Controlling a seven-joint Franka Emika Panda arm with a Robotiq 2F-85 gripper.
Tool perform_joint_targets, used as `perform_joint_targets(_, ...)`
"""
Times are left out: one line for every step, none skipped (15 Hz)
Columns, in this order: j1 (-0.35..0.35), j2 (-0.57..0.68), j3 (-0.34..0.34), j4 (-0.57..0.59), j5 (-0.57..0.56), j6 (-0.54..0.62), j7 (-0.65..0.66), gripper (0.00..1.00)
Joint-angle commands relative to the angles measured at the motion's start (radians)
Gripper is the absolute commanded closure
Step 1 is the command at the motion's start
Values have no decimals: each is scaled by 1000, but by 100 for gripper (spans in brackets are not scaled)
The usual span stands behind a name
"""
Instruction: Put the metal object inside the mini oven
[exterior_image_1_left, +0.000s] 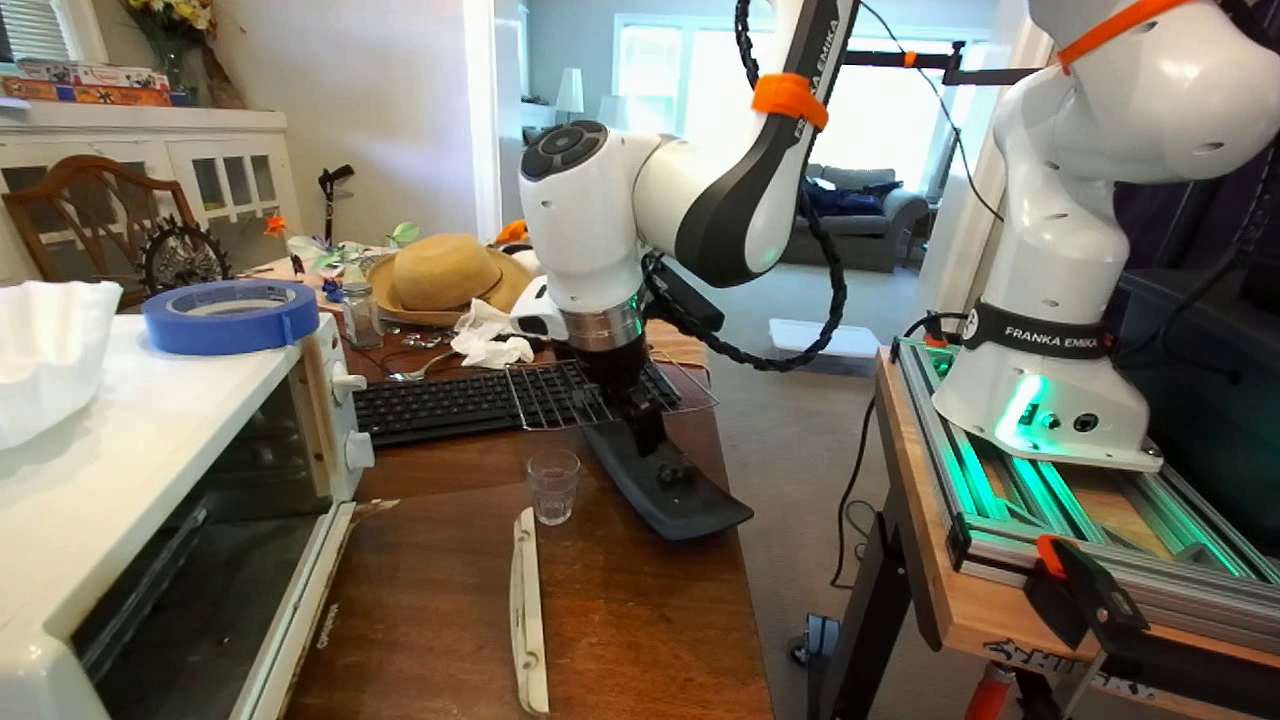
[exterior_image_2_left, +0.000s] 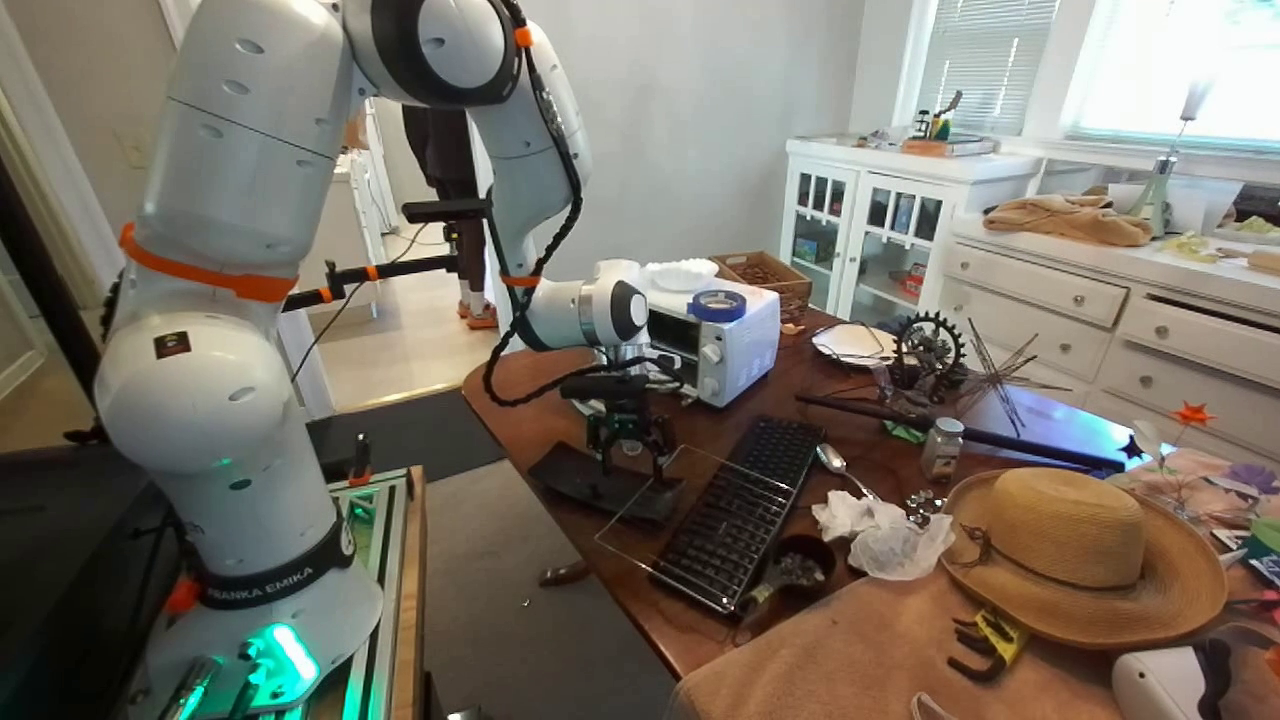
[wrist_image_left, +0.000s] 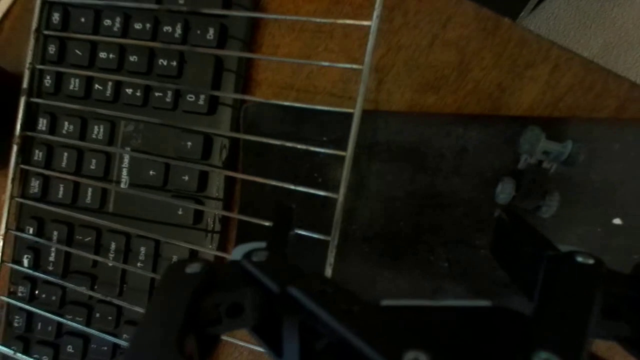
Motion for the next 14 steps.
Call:
perform_joint_targets(67, -9, -37, -16, -47, -13, 157, 0)
perform_joint_targets(77, -6, -40, -16, -51, -16, 187, 0)
perform_joint_targets(74, -5, -36, -19, -40, -8, 192, 0)
perform_joint_targets(72, -8, -35, -25, -29, -5, 203, 0)
perform_joint_targets(72, -19, -39, -35, -26, 3, 228, 0)
perform_joint_targets(72, -28, -44, -41, -26, 3, 251, 0)
perform_joint_targets(68, -37, -49, -50, -24, 8, 275, 0)
perform_joint_targets(66, -42, -54, -54, -24, 10, 293, 0)
perform_joint_targets(60, -46, -57, -59, -22, 16, 302, 0)
perform_joint_targets(58, -52, -63, -65, -22, 24, 323, 0)
perform_joint_targets(35, -72, -63, -92, 5, 81, 350, 4)
perform_joint_targets(18, -93, -66, -121, 21, 130, 361, 4)
perform_joint_targets(10, -109, -75, -147, 27, 179, 378, 3)
perform_joint_targets(-3, -126, -80, -177, 46, 231, 382, 1)
